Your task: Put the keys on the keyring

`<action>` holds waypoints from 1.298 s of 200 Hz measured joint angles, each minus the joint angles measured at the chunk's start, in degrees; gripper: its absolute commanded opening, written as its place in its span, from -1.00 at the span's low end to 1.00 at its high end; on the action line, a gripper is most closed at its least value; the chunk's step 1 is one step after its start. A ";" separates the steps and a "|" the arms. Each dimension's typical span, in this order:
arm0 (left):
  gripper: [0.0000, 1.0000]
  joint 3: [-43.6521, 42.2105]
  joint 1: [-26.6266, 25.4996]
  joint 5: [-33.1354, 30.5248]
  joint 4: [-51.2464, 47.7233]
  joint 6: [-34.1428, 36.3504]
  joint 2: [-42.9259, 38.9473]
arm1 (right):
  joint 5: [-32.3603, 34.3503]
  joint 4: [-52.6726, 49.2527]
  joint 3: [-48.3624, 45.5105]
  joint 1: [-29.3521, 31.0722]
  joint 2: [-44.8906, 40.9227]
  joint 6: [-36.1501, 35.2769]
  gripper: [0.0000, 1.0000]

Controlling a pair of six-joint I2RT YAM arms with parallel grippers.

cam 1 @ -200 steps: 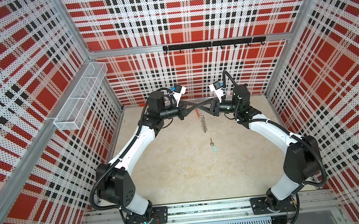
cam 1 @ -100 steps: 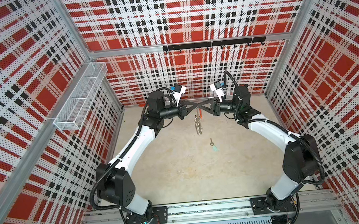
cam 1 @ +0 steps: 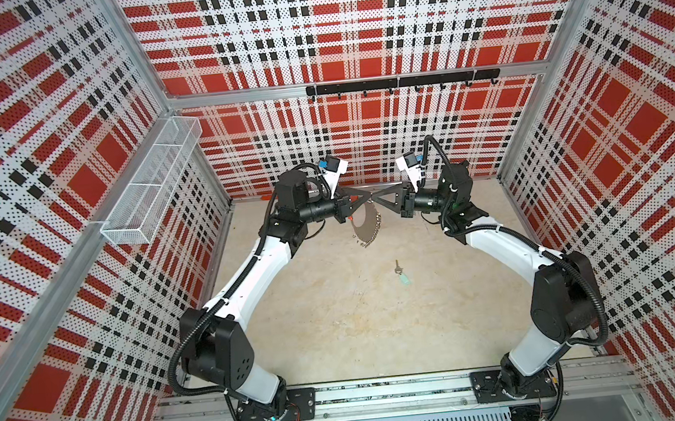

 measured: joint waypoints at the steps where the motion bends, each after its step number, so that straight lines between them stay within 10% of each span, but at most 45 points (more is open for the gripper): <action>1: -0.06 -0.04 0.00 -0.02 0.15 0.04 -0.02 | 0.22 0.31 -0.24 0.07 -0.09 0.17 -1.00; 88: -0.29 -24.41 5.31 -10.36 35.12 -25.97 -7.58 | 15.13 28.37 -13.42 0.85 -1.05 15.50 -1.00; 259: -0.46 -24.09 -0.17 -7.65 57.88 -35.56 -2.75 | 16.06 51.78 -11.47 4.26 5.79 31.69 -1.00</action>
